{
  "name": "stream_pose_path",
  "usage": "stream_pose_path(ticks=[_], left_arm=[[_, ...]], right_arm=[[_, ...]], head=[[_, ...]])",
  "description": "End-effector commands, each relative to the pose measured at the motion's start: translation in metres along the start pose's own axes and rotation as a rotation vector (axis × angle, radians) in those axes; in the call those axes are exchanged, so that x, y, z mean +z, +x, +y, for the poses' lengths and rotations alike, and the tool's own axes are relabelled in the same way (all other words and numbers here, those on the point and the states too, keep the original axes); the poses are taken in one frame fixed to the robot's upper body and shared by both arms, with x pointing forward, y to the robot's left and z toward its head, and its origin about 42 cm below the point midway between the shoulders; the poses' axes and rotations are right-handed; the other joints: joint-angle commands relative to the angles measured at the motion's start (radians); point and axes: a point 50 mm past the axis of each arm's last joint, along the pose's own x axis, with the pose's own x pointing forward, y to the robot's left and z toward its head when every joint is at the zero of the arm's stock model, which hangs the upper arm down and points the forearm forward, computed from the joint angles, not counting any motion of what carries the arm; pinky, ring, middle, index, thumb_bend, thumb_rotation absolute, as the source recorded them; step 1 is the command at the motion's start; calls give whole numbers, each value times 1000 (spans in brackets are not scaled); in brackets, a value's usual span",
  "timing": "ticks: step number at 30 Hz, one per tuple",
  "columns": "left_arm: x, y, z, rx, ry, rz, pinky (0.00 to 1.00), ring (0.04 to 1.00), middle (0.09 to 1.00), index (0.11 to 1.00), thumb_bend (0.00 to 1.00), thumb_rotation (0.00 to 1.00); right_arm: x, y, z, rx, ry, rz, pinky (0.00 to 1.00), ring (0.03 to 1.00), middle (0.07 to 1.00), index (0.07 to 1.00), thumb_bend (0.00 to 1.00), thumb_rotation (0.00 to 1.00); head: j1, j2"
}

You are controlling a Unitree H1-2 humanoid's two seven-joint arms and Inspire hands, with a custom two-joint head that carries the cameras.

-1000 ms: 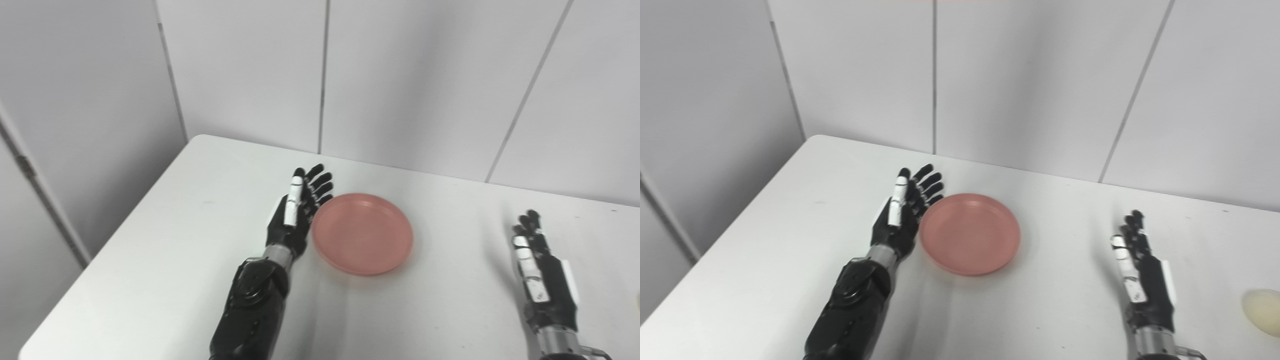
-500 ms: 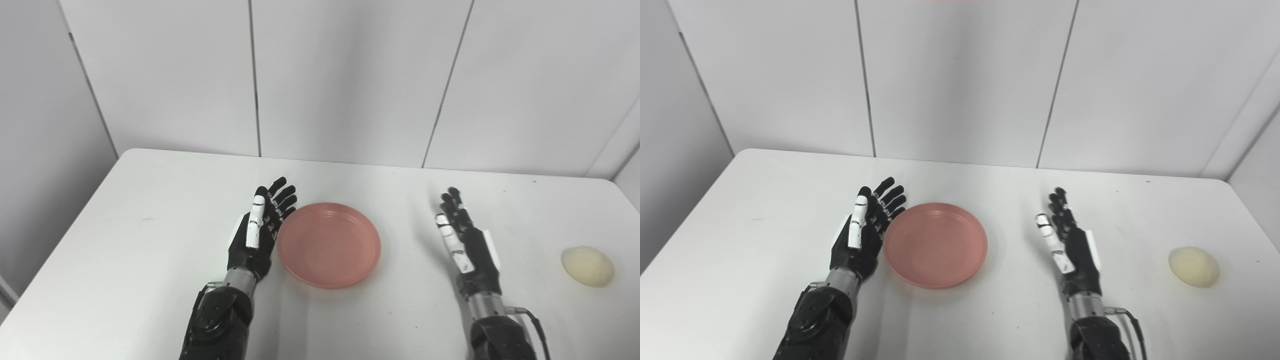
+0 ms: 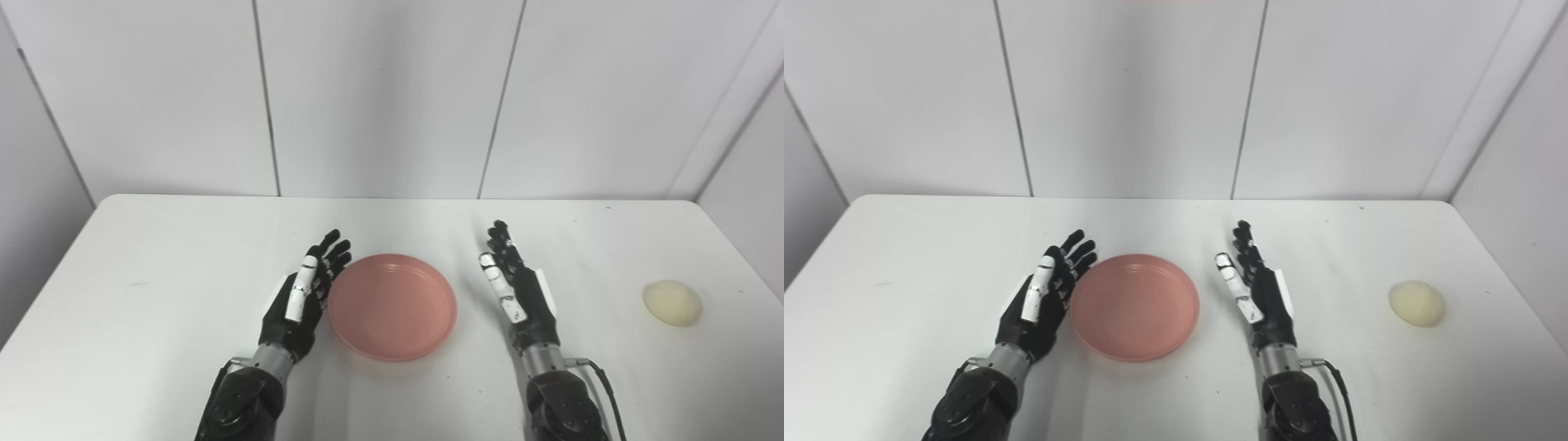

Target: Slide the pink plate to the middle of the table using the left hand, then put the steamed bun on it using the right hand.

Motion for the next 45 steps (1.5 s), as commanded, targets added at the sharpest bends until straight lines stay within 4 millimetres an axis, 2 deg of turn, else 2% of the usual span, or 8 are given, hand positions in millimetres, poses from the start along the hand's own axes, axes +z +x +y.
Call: stream_pose_path(ticks=[1, 5, 15, 23, 25, 32, 42, 45], left_arm=[[-5, -5, 2, -6, 12, 38, 996, 960, 946, 929, 411, 1000], [-3, -4, 3, -1, 37, 19, 983, 950, 939, 924, 403, 1000], [2, -6, 9, 9, 79, 7, 992, 967, 959, 936, 430, 990], [4, -7, 22, 4, 73, -5, 1000, 988, 976, 945, 441, 1000], [5, -7, 23, -1, 77, -7, 1000, 982, 967, 936, 436, 1000], [4, -9, 29, -1, 55, 6, 993, 973, 962, 926, 440, 986], [3, -9, 34, -1, 47, 2, 955, 945, 939, 906, 448, 954], [3, -9, 34, 3, 36, 5, 963, 951, 942, 909, 448, 938]], right_arm=[[15, 7, 1, -15, -20, -50, 979, 957, 943, 953, 627, 786], [32, 15, -13, -51, -97, -80, 989, 951, 938, 945, 636, 763], [111, 32, -77, -137, -483, -178, 723, 823, 871, 891, 661, 620], [149, 26, -123, -262, -638, -35, 831, 902, 910, 872, 694, 490], [155, 23, -135, -288, -674, 27, 826, 906, 920, 874, 709, 426], [163, 9, -178, -403, -903, 130, 795, 880, 883, 853, 771, 432], [161, -6, -213, -420, -975, 328, 816, 934, 940, 893, 879, 365], [162, -10, -219, -401, -969, 376, 697, 879, 941, 905, 904, 289]], head=[[-14, -2], [-35, -4], [-215, -21], [-334, -61], [-345, -65], [-373, -66], [-384, -60], [-385, -59]])
